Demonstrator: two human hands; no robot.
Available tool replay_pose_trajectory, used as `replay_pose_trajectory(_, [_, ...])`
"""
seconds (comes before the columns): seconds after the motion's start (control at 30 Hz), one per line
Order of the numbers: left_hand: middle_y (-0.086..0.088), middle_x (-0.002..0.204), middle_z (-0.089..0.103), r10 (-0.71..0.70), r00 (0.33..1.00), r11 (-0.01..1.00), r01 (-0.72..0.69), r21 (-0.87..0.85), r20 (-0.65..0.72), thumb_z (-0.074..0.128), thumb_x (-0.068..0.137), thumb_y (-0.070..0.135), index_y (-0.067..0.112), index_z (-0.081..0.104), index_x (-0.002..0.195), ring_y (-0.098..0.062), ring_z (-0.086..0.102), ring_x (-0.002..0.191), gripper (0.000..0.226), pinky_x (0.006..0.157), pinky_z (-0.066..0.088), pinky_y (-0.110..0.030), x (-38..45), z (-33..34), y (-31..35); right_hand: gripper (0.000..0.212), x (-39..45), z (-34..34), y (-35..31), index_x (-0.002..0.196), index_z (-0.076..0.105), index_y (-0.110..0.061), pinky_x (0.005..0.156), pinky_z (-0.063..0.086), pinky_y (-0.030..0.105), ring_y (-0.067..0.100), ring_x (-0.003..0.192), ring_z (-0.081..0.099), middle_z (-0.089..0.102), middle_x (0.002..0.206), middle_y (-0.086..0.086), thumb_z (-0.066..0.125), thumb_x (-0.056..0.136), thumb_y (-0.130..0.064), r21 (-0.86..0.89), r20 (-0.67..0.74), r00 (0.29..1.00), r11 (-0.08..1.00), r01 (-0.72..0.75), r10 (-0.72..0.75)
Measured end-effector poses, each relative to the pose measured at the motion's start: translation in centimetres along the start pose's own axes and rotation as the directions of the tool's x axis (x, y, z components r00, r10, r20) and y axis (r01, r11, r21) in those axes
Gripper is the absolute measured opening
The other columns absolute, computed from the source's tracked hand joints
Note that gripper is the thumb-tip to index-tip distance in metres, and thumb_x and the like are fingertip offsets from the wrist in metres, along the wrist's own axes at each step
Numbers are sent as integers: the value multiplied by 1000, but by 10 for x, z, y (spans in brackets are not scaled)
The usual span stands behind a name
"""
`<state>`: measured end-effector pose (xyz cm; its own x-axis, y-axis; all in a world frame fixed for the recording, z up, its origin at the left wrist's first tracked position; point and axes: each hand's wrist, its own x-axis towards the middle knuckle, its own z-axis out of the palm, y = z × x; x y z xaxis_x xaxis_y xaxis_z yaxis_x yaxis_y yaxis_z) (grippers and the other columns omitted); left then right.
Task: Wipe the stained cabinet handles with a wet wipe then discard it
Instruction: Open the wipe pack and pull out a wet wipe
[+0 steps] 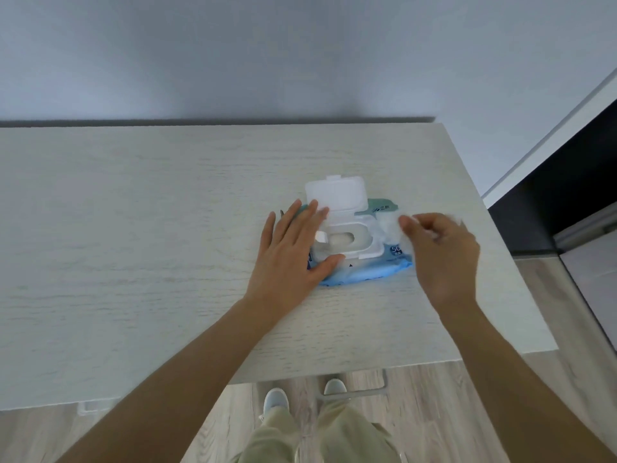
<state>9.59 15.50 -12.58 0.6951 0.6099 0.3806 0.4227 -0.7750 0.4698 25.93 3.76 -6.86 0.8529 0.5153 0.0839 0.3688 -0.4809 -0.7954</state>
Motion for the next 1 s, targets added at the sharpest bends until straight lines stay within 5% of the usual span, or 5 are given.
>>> replay_pose_trajectory(0.1, [-7,147,40,-39,998,994,42,-96,41,48,85,60,11,29,147,-12,25,135,82,117,-4,-24,-1,-9,6,9,-19,4,5,84,60,-22,61,36,-4,1,71,50,57,93,2,64,87,-30,10,47,999,1000,6,-6])
replay_pose_trajectory(0.43, [-4,147,42,51,936,915,-183,359,348,-2,93,66,32,47,140,-23,36,136,75,114,7,-44,-2,-6,17,12,-41,-9,24,85,55,-24,63,36,-6,1,72,51,50,96,-5,63,86,-33,46,107,994,999,19,-24])
replay_pose_trajectory(0.63, [-4,145,42,117,948,937,-204,282,296,5,94,66,28,58,129,-25,41,131,74,114,12,-39,21,-17,25,10,-42,-30,28,80,58,-25,65,38,-3,1,73,53,53,92,-5,67,84,-29,115,154,987,993,26,-44])
replay_pose_trajectory(0.8, [-6,160,-9,-105,963,942,16,334,250,-1,84,76,33,-12,150,-22,-5,147,79,114,-14,-42,57,-15,31,22,-46,-35,28,73,51,-38,63,45,3,0,80,56,53,90,-10,68,82,-29,171,265,961,984,37,-83])
replay_pose_trajectory(1.0, [-11,125,57,-32,997,949,7,315,73,9,96,60,8,40,142,-27,51,118,76,114,19,-47,30,-23,45,12,-47,-39,29,82,56,-27,60,42,0,-1,82,54,54,96,-5,67,82,-27,216,290,948,974,66,-129])
